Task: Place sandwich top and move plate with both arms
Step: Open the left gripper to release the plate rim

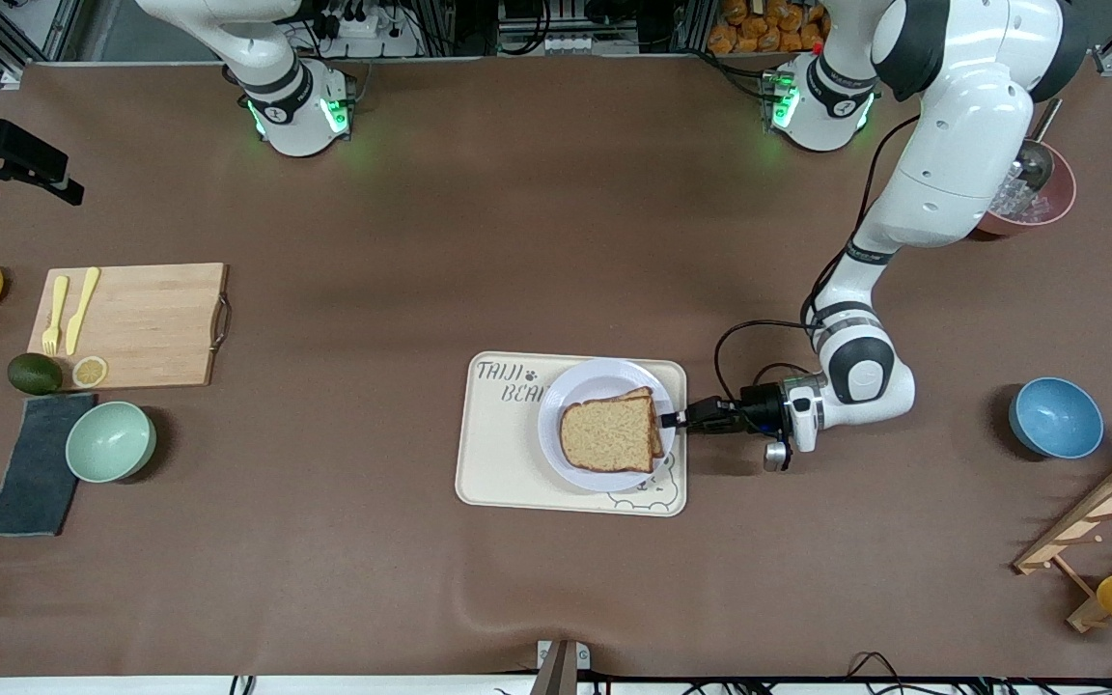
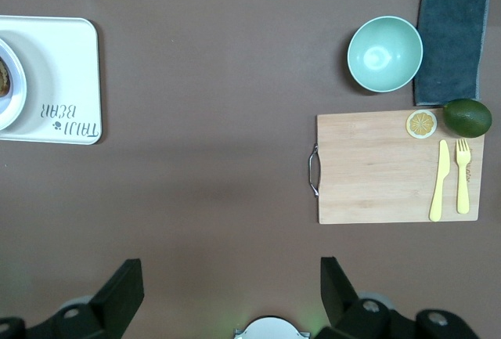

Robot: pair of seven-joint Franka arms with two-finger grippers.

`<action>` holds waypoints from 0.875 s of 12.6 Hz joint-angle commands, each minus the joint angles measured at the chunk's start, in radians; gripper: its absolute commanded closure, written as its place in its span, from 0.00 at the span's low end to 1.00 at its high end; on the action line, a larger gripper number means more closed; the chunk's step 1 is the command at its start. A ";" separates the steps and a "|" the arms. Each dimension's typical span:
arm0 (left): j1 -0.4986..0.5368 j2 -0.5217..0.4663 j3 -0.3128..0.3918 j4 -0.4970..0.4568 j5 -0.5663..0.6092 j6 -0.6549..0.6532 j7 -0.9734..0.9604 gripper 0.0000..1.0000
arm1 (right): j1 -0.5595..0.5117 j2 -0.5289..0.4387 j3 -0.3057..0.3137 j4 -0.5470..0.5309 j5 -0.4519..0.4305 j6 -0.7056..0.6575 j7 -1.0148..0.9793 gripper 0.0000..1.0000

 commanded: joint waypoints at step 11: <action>0.005 0.075 -0.006 0.056 0.011 -0.015 0.045 0.00 | -0.005 -0.004 0.002 0.001 -0.017 -0.005 -0.002 0.00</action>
